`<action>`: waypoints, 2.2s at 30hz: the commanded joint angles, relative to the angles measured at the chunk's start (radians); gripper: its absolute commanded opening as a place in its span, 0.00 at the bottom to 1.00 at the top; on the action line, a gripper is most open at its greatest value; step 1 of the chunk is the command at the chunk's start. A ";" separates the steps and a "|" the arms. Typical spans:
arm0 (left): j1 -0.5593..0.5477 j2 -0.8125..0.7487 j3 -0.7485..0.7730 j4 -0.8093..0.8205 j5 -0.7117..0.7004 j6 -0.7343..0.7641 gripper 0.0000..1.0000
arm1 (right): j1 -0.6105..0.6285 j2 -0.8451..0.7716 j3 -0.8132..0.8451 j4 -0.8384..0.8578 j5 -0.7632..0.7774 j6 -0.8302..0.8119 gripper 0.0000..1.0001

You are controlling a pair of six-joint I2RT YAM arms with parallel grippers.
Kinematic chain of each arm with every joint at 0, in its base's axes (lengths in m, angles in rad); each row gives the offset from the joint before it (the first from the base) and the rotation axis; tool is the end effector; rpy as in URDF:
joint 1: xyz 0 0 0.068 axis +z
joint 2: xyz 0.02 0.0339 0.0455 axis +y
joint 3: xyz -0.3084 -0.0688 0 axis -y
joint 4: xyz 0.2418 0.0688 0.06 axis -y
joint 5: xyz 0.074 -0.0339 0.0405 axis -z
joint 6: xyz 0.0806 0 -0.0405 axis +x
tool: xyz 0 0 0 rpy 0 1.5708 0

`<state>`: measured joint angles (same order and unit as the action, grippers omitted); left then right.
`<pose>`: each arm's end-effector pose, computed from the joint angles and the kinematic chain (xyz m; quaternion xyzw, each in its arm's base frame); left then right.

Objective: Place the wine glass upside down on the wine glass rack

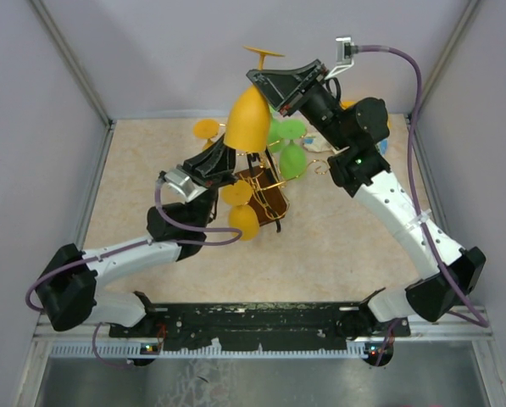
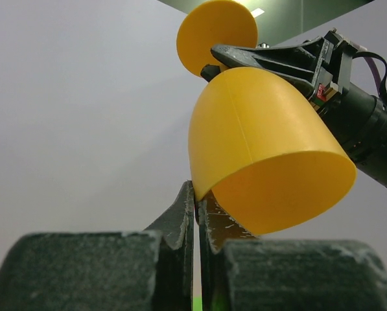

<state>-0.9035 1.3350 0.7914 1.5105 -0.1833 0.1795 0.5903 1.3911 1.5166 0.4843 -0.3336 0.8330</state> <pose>0.1805 -0.2053 0.4658 0.0778 0.2988 -0.3113 0.8988 0.2515 0.2002 0.5927 -0.0910 0.4703 0.6292 0.6121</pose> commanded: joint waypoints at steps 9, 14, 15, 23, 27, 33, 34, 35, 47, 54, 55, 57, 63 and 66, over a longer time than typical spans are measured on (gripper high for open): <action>-0.036 -0.013 0.005 0.045 0.070 -0.003 0.44 | 0.016 -0.007 0.051 -0.192 0.014 -0.199 0.00; -0.038 -0.054 -0.042 -0.029 0.093 0.058 0.65 | 0.016 -0.041 0.081 -0.264 0.108 -0.339 0.00; -0.039 -0.065 -0.053 -0.054 0.095 0.063 0.67 | 0.016 -0.044 0.095 -0.285 0.126 -0.367 0.00; -0.039 -0.180 -0.118 -0.327 0.075 0.097 0.73 | 0.010 -0.069 0.202 -0.455 0.334 -0.619 0.00; -0.038 -0.229 -0.020 -0.703 -0.043 0.092 0.74 | 0.006 -0.106 0.220 -0.602 0.470 -0.742 0.00; -0.004 -0.227 0.129 -0.999 -0.178 0.055 0.77 | 0.006 -0.271 0.036 -0.711 0.540 -0.812 0.00; 0.013 -0.218 0.173 -1.058 -0.170 0.040 0.77 | 0.006 -0.296 0.012 -0.747 0.553 -0.820 0.00; 0.032 -0.211 0.205 -1.107 -0.155 0.022 0.77 | 0.006 -0.324 -0.013 -0.773 0.571 -0.829 0.00; 0.293 -0.169 0.370 -1.360 0.026 -0.137 0.74 | 0.006 -0.568 -0.320 -0.859 0.648 -0.877 0.00; 0.308 -0.179 0.344 -1.345 0.010 -0.143 0.74 | 0.006 -0.665 -0.520 -0.765 0.549 -0.873 0.00; 0.310 -0.178 0.340 -1.342 0.010 -0.144 0.74 | 0.006 -0.675 -0.544 -0.749 0.541 -0.874 0.00; 0.311 -0.178 0.334 -1.338 0.010 -0.146 0.74 | 0.007 -0.697 -0.595 -0.710 0.518 -0.874 0.00; 0.314 -0.171 0.319 -1.321 0.009 -0.155 0.74 | 0.006 -0.795 -0.782 -0.496 0.468 -0.890 0.00; 0.316 -0.171 0.304 -1.307 0.007 -0.157 0.74 | 0.006 -0.841 -0.888 -0.374 0.452 -0.900 0.00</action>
<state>-0.5964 1.1652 1.1179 0.1757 -0.1810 0.0364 0.5991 0.6140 0.7116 -0.1471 0.1585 -0.0387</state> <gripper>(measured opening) 0.742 0.145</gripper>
